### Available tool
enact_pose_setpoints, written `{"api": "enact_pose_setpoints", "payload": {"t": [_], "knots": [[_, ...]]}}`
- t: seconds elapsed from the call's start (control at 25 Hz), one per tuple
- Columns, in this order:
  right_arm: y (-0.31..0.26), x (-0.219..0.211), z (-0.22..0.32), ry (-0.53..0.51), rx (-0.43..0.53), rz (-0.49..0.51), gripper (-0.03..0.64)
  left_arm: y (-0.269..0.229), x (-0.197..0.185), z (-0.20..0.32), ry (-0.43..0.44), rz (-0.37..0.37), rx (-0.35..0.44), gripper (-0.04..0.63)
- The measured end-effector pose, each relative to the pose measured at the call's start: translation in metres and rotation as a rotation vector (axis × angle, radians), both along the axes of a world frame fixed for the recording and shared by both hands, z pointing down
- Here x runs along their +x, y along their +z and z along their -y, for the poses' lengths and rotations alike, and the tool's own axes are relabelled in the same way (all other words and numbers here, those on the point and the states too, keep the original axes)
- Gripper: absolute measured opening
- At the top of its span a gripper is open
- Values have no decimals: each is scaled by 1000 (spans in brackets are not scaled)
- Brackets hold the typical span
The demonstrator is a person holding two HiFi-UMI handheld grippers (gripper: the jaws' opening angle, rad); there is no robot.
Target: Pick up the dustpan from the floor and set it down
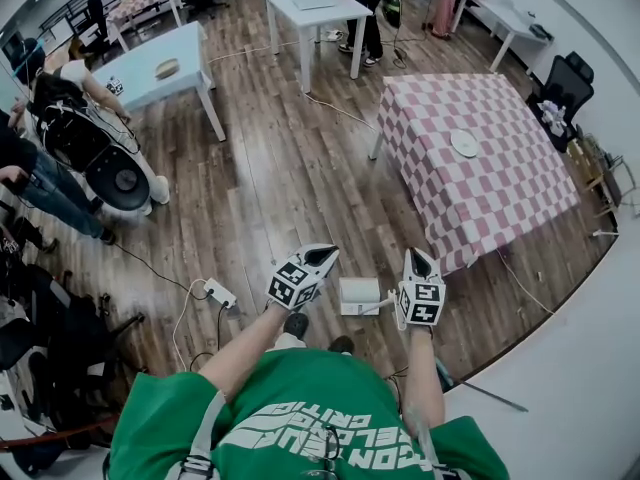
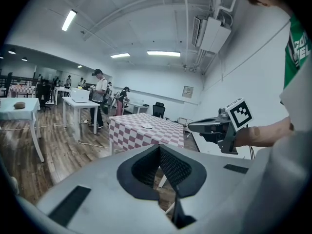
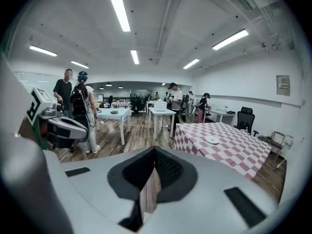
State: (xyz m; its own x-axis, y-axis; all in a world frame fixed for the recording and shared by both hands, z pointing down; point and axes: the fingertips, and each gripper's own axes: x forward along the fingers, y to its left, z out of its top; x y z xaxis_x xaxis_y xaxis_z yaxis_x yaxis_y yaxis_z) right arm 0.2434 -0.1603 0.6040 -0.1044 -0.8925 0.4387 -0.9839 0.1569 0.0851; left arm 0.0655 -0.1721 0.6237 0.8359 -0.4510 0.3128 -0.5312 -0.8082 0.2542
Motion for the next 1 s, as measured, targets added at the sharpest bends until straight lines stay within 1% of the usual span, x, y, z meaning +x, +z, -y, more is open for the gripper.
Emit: {"api": "enact_pose_setpoints", "payload": {"t": [0.16, 0.4, 1.0], "knots": [[-18, -11, -3, -23, 33, 15, 8, -6, 1, 5, 10, -6, 9, 3], [-31, -19, -6, -31, 54, 20, 8, -11, 2, 10, 27, -12, 18, 3], [-30, -21, -12, -32, 46, 11, 8, -11, 13, 11, 71, -15, 23, 3]]}}
